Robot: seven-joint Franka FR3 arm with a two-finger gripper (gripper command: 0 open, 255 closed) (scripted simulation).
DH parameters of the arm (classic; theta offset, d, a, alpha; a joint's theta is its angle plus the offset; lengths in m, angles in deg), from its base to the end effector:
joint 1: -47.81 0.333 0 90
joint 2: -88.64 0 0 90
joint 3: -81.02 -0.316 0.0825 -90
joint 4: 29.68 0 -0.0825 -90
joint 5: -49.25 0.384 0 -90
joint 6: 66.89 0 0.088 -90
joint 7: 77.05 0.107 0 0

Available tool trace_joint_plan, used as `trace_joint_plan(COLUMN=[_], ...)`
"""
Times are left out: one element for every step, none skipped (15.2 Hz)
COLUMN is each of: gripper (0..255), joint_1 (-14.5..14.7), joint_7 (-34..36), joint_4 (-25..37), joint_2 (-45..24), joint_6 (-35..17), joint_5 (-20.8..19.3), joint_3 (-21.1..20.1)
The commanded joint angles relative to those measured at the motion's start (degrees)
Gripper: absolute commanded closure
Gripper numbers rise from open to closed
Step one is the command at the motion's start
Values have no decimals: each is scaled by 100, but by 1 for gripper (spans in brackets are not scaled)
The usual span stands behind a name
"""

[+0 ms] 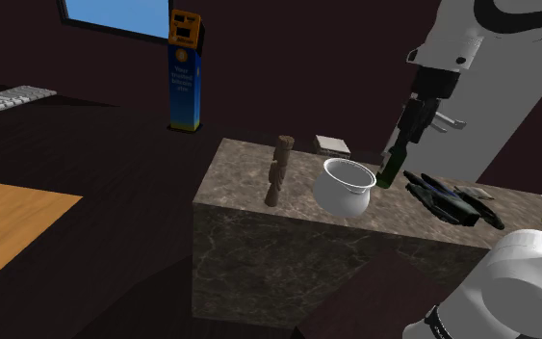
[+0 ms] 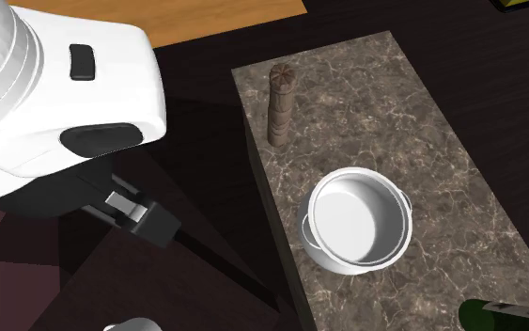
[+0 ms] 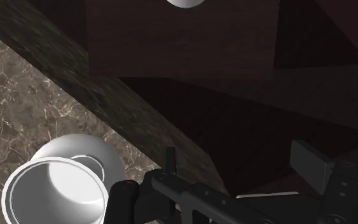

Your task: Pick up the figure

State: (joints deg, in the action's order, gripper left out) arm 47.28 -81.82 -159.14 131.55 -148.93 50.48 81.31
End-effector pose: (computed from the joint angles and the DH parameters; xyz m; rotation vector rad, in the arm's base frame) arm 0.3029 -0.0024 0.6125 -3.1087 -0.1128 0.1205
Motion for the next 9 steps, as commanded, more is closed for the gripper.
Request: trace_joint_plan(gripper=[0,0,0,0,0,0,0,0,0], joint_1=[0,2,3,4,5,6,7,7,7], joint_7=[0,3,7,11,15,20,25,30,36], joint_4=[0,9,27,52,85,127,176,233,297], joint_2=[0,-160,-324,-493,-665,-841,-1020,-1202,-1387], joint_6=[0,-178,-353,-524,-691,-853,-1011,-1164,-1312], joint_5=[0,-4,-8,-12,-18,-23,-29,-36,-44], joint_3=[0,-10,-20,-30,-39,-49,-58,-67,-76])
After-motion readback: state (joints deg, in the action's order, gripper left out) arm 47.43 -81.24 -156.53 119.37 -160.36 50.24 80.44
